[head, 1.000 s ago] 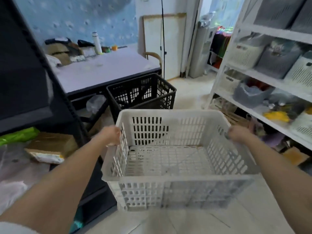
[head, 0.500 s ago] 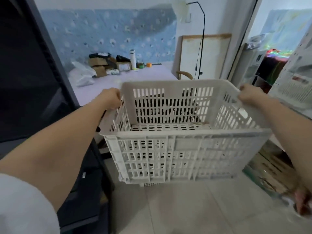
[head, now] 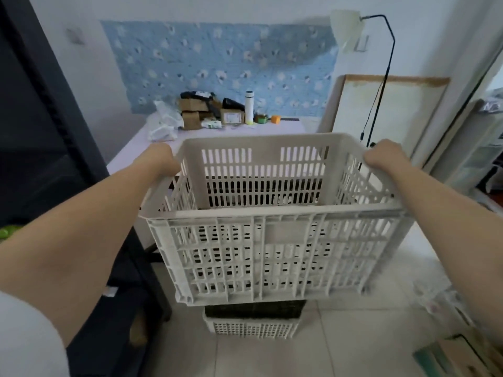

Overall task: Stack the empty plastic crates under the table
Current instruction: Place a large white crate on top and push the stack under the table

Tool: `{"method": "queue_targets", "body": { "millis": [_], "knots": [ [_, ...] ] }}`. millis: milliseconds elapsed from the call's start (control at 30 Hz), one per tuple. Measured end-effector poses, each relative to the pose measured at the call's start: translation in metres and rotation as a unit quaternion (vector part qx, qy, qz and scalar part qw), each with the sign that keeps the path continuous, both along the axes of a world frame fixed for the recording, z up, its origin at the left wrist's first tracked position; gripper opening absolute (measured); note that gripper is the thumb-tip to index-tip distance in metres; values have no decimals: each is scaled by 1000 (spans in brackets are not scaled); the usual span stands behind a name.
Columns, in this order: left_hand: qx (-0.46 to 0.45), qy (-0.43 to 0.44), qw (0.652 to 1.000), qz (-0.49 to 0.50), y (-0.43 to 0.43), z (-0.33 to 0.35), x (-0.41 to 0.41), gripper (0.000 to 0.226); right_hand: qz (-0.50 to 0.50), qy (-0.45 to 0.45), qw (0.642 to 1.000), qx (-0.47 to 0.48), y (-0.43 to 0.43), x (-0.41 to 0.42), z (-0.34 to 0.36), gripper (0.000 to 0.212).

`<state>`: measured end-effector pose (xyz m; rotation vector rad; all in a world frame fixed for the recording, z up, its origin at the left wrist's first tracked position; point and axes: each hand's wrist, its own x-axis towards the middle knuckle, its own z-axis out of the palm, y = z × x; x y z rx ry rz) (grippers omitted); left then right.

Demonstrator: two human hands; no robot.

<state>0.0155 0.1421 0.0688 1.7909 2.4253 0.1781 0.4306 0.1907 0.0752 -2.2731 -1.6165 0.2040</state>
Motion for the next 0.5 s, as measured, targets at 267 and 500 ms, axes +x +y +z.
{"method": "queue_targets", "body": {
  "millis": [267,500],
  "knots": [
    [-32,2,998,57,50,-17,7,33,68,-38,997,-24,79,4,-16,13],
    [-45,9,997,62,105,-28,5,31,76,-33,996,-33,128,6,-32,23]
  ]
}}
